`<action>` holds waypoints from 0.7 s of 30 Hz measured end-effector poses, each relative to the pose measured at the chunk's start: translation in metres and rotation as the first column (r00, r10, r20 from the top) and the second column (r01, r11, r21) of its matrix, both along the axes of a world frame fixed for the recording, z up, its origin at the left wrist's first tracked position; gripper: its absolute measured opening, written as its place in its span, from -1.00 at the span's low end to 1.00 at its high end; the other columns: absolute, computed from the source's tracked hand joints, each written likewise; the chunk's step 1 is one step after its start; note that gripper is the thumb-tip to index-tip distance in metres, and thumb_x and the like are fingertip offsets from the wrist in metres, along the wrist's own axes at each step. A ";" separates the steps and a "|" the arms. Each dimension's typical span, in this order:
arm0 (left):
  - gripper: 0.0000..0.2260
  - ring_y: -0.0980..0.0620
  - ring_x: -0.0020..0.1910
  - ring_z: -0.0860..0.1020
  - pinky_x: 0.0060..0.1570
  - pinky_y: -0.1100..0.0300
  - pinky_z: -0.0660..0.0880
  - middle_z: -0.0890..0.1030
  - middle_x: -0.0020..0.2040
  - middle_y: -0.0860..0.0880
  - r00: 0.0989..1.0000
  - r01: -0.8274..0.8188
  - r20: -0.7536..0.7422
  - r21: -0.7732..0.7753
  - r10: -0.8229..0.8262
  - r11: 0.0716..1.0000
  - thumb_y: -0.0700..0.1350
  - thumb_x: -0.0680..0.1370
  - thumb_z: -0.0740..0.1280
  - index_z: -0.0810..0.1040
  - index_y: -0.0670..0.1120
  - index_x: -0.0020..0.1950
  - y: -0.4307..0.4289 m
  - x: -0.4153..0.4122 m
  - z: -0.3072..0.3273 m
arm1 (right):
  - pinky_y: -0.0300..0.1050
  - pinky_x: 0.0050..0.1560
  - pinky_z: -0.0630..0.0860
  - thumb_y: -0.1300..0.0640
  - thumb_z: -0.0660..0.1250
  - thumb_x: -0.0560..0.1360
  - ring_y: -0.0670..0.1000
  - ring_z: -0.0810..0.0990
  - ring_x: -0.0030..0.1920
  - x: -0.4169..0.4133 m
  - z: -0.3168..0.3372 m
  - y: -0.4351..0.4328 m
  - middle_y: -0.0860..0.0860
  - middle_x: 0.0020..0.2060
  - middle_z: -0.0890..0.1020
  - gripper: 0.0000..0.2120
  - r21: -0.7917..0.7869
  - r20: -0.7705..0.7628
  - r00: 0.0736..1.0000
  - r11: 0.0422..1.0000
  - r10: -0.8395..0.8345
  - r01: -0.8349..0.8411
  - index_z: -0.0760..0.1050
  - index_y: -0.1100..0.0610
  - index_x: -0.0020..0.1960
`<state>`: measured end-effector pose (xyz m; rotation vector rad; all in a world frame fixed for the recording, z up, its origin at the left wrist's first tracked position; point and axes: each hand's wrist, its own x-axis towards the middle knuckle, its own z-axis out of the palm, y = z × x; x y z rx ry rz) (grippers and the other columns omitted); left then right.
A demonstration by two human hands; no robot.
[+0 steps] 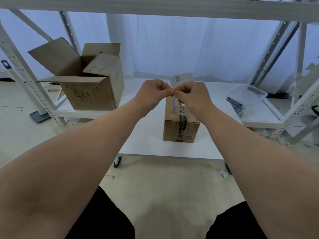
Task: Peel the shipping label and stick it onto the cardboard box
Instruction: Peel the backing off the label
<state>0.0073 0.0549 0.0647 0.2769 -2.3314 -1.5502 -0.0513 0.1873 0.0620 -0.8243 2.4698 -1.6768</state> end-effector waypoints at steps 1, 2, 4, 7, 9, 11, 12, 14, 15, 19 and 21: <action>-0.91 0.04 -0.09 0.55 -0.02 0.22 0.46 0.66 -0.03 -0.19 1.000 -0.013 -0.015 0.001 0.013 1.000 -0.13 0.49 0.41 0.58 -0.09 -0.21 0.000 0.001 0.000 | -0.23 -0.22 0.48 0.17 0.40 0.47 -0.10 0.54 -0.29 0.001 0.000 -0.002 -0.07 -0.33 0.59 -0.94 -0.014 0.006 1.000 1.000 0.001 -0.001 0.60 0.14 -0.17; -0.92 0.03 -0.09 0.55 -0.03 0.20 0.46 0.67 -0.03 -0.19 0.999 -0.027 -0.029 0.002 0.027 1.000 -0.14 0.49 0.40 0.58 -0.10 -0.21 -0.001 0.002 0.000 | -0.23 -0.23 0.46 0.17 0.40 0.47 -0.11 0.52 -0.31 0.002 0.000 -0.004 -0.07 -0.34 0.59 -0.94 -0.031 0.012 1.000 1.000 0.001 0.000 0.60 0.15 -0.17; -0.92 0.05 -0.12 0.55 -0.11 0.24 0.46 0.67 -0.07 -0.16 0.997 -0.057 -0.057 0.010 0.058 0.998 -0.16 0.49 0.39 0.57 -0.09 -0.21 -0.002 0.002 0.000 | -0.13 -0.18 0.50 0.15 0.40 0.45 -0.08 0.53 -0.30 0.004 -0.001 -0.009 -0.07 -0.34 0.60 -0.93 -0.063 0.022 1.000 0.998 -0.004 0.006 0.59 0.13 -0.20; -0.88 0.09 -0.23 0.50 -0.28 0.37 0.39 0.61 -0.17 -0.09 0.992 -0.079 -0.098 0.019 0.080 0.997 -0.20 0.49 0.36 0.51 -0.05 -0.23 -0.005 0.001 0.000 | 0.09 0.01 0.56 0.10 0.40 0.42 -0.04 0.58 -0.23 0.005 -0.003 -0.015 -0.08 -0.32 0.62 -0.94 -0.083 0.029 1.000 0.996 -0.009 0.011 0.57 0.03 -0.23; -0.89 0.13 -0.31 0.44 -0.36 0.43 0.35 0.53 -0.26 0.00 0.991 -0.072 -0.109 0.008 0.073 0.997 -0.21 0.49 0.35 0.50 -0.08 -0.22 -0.005 0.000 -0.002 | 0.16 0.09 0.56 0.12 0.39 0.41 -0.02 0.63 -0.15 0.005 -0.004 -0.017 -0.04 -0.23 0.66 -0.95 -0.108 0.053 0.999 0.994 0.004 0.002 0.54 -0.01 -0.16; -0.94 0.17 -0.36 0.42 -0.41 0.49 0.32 0.50 -0.29 0.05 0.992 -0.063 -0.108 0.009 0.064 0.998 -0.21 0.49 0.36 0.53 -0.11 -0.18 -0.005 -0.001 -0.002 | 0.12 0.13 0.56 0.18 0.36 0.41 0.05 0.67 -0.05 0.004 -0.002 -0.018 0.02 -0.16 0.70 -0.85 -0.145 0.121 0.993 0.989 0.016 0.002 0.54 -0.01 -0.05; -0.93 0.20 -0.38 0.43 -0.43 0.50 0.32 0.52 -0.29 0.06 0.993 -0.059 -0.105 0.004 0.059 0.998 -0.21 0.49 0.37 0.55 -0.10 -0.19 -0.005 -0.001 -0.002 | 0.05 0.12 0.58 0.21 0.36 0.42 0.07 0.67 -0.05 0.004 0.000 -0.018 0.04 -0.16 0.70 -0.84 -0.182 0.165 0.986 0.983 0.027 0.004 0.56 0.02 -0.04; -0.88 0.25 -0.39 0.45 -0.42 0.48 0.34 0.53 -0.27 0.06 0.995 -0.047 -0.095 -0.032 0.044 0.998 -0.19 0.49 0.39 0.54 -0.04 -0.24 -0.006 0.000 -0.001 | -0.11 -0.01 0.58 0.23 0.38 0.44 0.01 0.66 -0.16 0.006 0.002 -0.017 0.04 -0.22 0.67 -0.90 -0.254 0.222 0.974 0.967 0.053 0.005 0.60 0.08 -0.08; -0.89 0.24 -0.36 0.47 -0.39 0.45 0.37 0.54 -0.24 0.05 0.995 -0.037 -0.090 -0.054 0.032 0.998 -0.18 0.49 0.39 0.54 -0.05 -0.23 -0.006 0.000 -0.001 | -0.17 -0.07 0.55 0.20 0.39 0.46 -0.06 0.64 -0.22 0.007 0.002 -0.017 0.02 -0.25 0.66 -0.95 -0.268 0.223 0.973 0.963 0.057 0.005 0.61 0.09 -0.10; -0.94 0.17 -0.24 0.52 -0.31 0.51 0.41 0.58 -0.21 0.02 0.996 -0.022 -0.084 -0.076 0.016 0.997 -0.17 0.50 0.38 0.57 -0.16 -0.13 -0.009 0.002 0.000 | -0.22 -0.08 0.61 0.14 0.37 0.51 -0.10 0.67 -0.27 0.007 0.001 -0.014 0.05 -0.23 0.68 -0.98 -0.285 0.233 0.970 0.959 0.064 0.005 0.56 0.07 -0.06; -0.93 0.14 -0.22 0.53 -0.27 0.48 0.43 0.58 -0.20 0.01 0.997 -0.010 -0.073 -0.095 0.003 0.995 -0.17 0.50 0.37 0.54 -0.16 -0.09 -0.010 0.005 0.001 | -0.23 -0.13 0.62 0.14 0.37 0.51 -0.10 0.68 -0.30 0.007 0.000 -0.013 0.08 -0.22 0.67 -0.95 -0.263 0.211 0.976 0.965 0.056 0.002 0.53 0.09 -0.04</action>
